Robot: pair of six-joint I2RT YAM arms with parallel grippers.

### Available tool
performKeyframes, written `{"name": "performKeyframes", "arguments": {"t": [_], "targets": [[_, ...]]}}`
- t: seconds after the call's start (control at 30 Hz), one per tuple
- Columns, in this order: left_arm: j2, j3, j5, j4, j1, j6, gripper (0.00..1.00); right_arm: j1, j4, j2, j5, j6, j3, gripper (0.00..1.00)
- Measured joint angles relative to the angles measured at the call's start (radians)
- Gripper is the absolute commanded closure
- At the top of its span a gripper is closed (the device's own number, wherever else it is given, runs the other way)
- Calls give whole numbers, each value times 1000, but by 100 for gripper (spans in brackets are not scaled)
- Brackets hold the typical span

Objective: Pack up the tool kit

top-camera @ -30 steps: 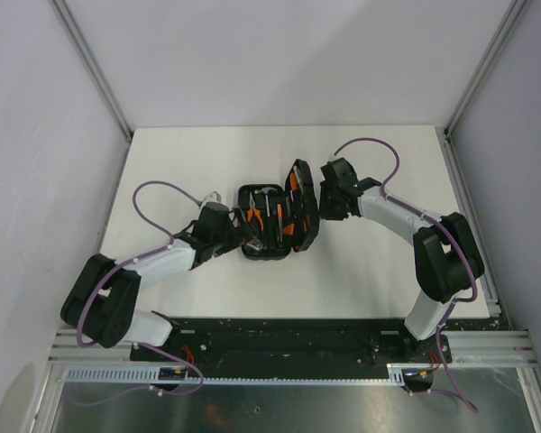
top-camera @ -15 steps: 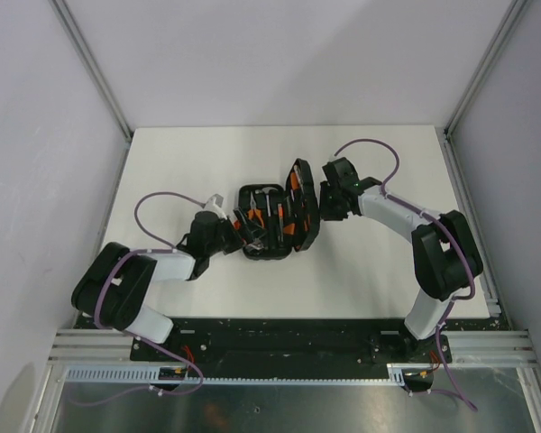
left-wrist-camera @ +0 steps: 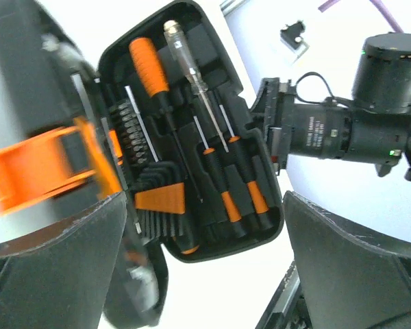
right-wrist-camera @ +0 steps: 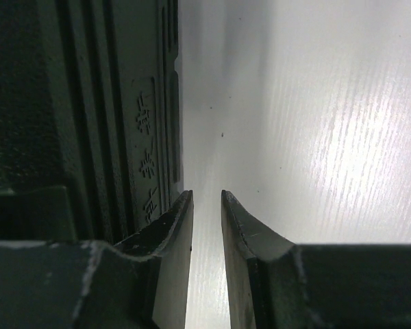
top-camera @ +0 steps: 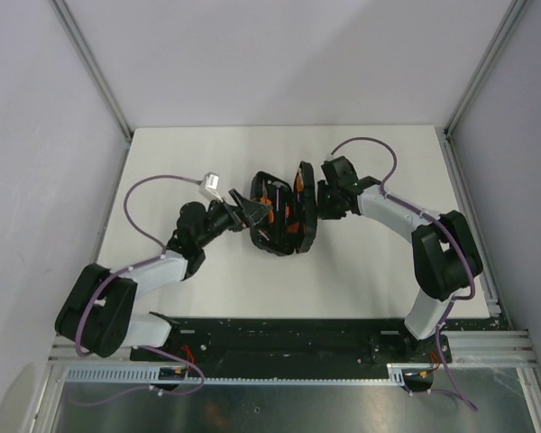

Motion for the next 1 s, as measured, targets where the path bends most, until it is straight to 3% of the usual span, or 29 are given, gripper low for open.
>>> {"name": "performKeyframes", "arguments": {"t": [0.33,0.67,1.0], "targets": [[123,90,50,29,-53,3,1,37,8,0,-2,-12,44,72],[-24,44,-166,-138,-29,35,1,39,5,3,-2,-21,46,72],[77,-29,-192,-196,39,-13,1,28,5,14,-18,-24,51,73]]}}
